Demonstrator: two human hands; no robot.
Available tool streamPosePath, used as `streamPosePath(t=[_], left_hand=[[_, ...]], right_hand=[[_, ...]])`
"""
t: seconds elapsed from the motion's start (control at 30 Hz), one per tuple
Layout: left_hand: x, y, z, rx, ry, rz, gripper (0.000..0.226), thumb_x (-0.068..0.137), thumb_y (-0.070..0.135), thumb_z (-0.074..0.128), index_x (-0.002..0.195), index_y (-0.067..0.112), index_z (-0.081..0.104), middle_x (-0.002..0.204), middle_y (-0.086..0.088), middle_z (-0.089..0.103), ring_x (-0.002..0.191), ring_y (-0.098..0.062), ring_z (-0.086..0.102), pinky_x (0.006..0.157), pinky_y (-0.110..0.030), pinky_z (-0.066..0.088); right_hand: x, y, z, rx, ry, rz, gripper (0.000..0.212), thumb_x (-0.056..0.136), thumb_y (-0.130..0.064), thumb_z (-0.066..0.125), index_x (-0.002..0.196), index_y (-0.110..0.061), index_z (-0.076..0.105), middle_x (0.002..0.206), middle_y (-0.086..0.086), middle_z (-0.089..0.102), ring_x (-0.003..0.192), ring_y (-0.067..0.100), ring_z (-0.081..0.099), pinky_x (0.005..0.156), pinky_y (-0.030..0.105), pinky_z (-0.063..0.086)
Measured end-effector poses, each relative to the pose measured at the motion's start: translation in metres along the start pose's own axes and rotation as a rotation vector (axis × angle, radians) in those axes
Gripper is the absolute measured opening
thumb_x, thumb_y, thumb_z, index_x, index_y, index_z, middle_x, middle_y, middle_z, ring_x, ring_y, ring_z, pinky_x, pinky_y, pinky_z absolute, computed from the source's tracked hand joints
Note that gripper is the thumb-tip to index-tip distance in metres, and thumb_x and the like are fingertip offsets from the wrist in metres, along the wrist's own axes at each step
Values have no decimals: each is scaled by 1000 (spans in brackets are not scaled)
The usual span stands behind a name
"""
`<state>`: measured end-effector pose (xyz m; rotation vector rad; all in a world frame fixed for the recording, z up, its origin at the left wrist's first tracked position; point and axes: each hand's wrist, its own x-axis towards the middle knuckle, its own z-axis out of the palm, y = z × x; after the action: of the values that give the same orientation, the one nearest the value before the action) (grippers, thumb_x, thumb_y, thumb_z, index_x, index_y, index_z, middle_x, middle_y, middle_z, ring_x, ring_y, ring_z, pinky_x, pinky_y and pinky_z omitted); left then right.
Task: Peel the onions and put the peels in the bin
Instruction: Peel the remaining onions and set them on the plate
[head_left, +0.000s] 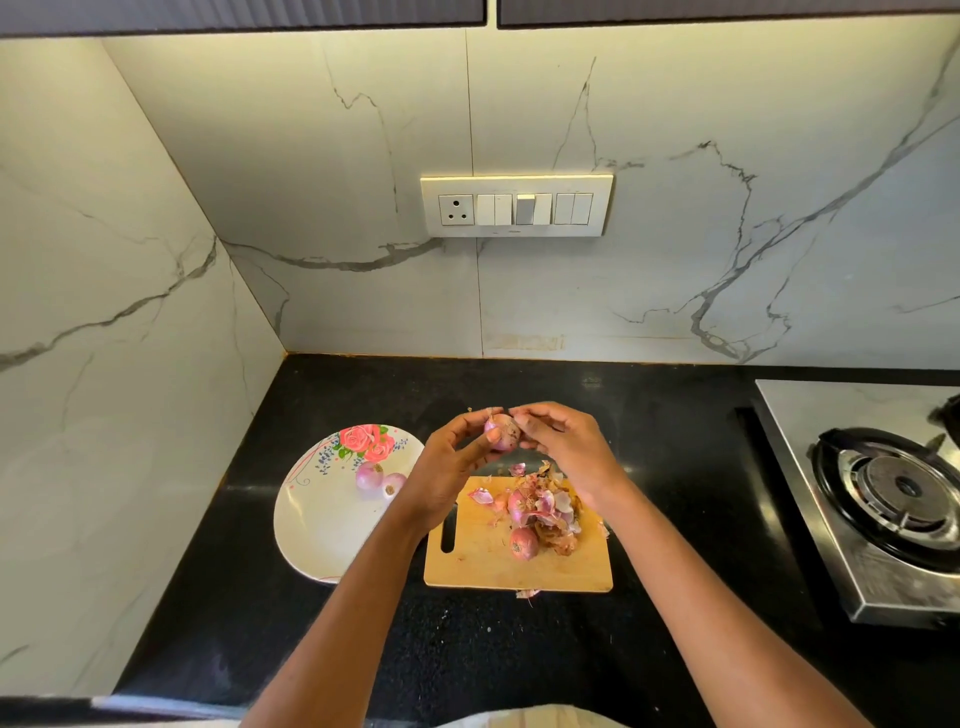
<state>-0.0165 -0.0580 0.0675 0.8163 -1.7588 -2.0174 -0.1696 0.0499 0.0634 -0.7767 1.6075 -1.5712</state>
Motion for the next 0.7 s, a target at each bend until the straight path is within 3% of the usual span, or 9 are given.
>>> streamPosePath(t=[0.07,0.13,0.23,0.33,0.4,0.5,0.6,0.7], left_hand=[[-3,2,1,-41,-25,-10,42,87,30,66,128,21,63,127,-4,69,120,-21,65,106,-38,51],[-5,3,1,-58,-2,-7,41,84,30,67,124,26,64,129,-3,67,122,-22,64,108,-40,50],[-5,5,-1,-78,64,11,45,79,31,70,123,28,64,129,-2,66,123,-24,62,110,-47,48],[0,5,-2,-69,105,20,41,88,29,68,129,26,63,129,-2,67,121,-24,65,110,-47,48],[3,4,-1,-79,102,12,35,98,24,61,133,24,61,131,-3,67,120,-23,66,110,-44,48],[3,4,2,-69,89,23,32,103,21,53,134,24,60,132,-3,67,119,-20,67,107,-38,51],[3,1,1,-36,106,41,31,102,21,57,131,26,63,128,2,69,119,-17,66,105,-36,53],[4,-1,5,14,111,63,30,97,24,64,126,30,67,124,7,71,119,-18,66,103,-37,54]], right_hand=[[1,3,-5,89,81,41,19,95,-16,69,112,-9,75,106,9,75,98,21,72,77,24,58],[1,7,-9,26,142,70,18,95,-18,69,110,-10,75,99,8,75,89,20,71,72,22,58],[5,19,-17,-312,106,82,17,96,-29,68,110,-22,75,97,-5,75,89,14,71,80,28,60],[3,19,-14,-548,8,65,29,97,-37,67,125,-30,68,116,-16,68,101,2,65,83,17,50],[0,11,-9,-487,38,-18,33,98,-37,65,130,-29,65,122,-16,66,103,-1,64,81,12,50],[-2,-3,2,-403,49,-137,35,94,-45,66,127,-31,67,115,-22,69,104,-4,66,84,15,56],[-3,-6,13,-452,66,-210,32,91,-45,69,119,-30,72,105,-26,68,98,-12,64,80,8,52],[-4,-2,10,-478,135,-253,24,92,-36,72,112,-25,75,101,-19,71,96,-9,65,78,7,52]])
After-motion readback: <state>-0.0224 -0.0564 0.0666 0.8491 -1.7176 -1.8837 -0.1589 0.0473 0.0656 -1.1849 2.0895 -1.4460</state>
